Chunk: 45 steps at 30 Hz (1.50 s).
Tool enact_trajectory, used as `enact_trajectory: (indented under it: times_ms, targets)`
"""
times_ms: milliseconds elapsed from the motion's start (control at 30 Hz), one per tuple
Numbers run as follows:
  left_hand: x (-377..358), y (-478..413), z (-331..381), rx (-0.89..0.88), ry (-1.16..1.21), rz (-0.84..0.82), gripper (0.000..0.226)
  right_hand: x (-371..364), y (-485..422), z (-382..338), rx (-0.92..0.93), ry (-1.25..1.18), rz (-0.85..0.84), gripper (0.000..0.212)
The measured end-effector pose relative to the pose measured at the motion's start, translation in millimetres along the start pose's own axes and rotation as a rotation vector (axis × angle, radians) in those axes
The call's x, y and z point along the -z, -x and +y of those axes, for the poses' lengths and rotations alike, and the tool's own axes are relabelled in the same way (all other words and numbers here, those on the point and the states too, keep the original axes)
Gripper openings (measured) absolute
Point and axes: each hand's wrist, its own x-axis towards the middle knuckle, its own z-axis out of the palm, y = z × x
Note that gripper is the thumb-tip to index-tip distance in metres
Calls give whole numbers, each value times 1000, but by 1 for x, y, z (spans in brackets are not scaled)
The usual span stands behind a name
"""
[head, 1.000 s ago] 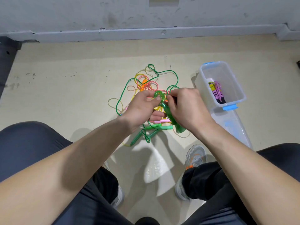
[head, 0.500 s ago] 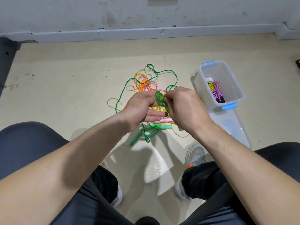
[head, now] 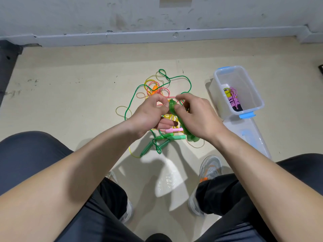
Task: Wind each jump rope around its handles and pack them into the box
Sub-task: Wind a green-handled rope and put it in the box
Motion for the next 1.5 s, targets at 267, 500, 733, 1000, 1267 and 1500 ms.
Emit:
enact_trajectory:
  times_ms: [267, 500, 733, 1000, 1267, 1500]
  targets:
    - [-4, 5, 7, -1, -55, 13, 15, -9, 2, 5, 3, 60, -69, 39]
    - [-1, 3, 10, -51, -128, 94, 18, -11, -4, 16, 61, 249, -103, 19]
    - [0, 6, 21, -151, -179, 159, 12, -11, -3, 21, 100, 406, -105, 26]
    - [-2, 3, 20, -209, -110, 194, 12, -17, -4, 27, 42, 302, -124, 29]
    - [12, -7, 21, -270, -57, 315, 15, -19, 0, 28, -49, 303, -169, 28]
    - [4, -6, 16, -242, -45, 252, 9, -22, 0, 33, -146, 2, -159, 27]
